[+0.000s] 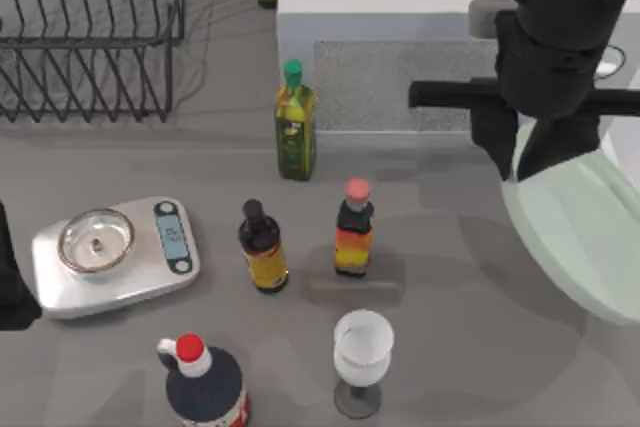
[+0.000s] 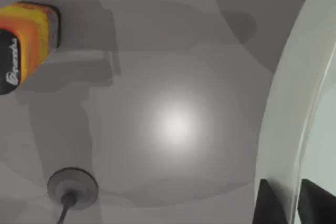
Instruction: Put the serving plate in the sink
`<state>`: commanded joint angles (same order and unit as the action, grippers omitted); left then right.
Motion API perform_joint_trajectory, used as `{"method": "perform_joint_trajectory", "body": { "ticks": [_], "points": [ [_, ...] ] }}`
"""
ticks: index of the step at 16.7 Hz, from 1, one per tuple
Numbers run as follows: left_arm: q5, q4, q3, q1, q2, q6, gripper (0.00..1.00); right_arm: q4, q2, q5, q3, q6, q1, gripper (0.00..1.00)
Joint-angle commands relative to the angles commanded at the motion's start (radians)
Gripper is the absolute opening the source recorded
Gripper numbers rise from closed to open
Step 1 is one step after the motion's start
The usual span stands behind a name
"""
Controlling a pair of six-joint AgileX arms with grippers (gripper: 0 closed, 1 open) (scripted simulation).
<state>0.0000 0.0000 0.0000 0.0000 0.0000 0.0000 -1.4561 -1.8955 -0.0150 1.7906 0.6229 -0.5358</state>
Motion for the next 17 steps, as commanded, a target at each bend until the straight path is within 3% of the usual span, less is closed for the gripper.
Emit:
{"method": "perform_joint_trajectory", "body": {
  "ticks": [7,14,17],
  "points": [
    [0.000,0.000,0.000,0.000,0.000,0.000,1.00,-0.267,-0.027,-0.007,0.374,-0.001,-0.054,0.00],
    [0.000,0.000,0.000,0.000,0.000,0.000,1.00,-0.287,-0.026,-0.007,0.403,0.001,-0.055,0.00],
    [0.000,0.000,0.000,0.000,0.000,0.000,1.00,-0.284,-0.036,0.001,0.465,-0.002,0.009,0.00]
  ]
}}
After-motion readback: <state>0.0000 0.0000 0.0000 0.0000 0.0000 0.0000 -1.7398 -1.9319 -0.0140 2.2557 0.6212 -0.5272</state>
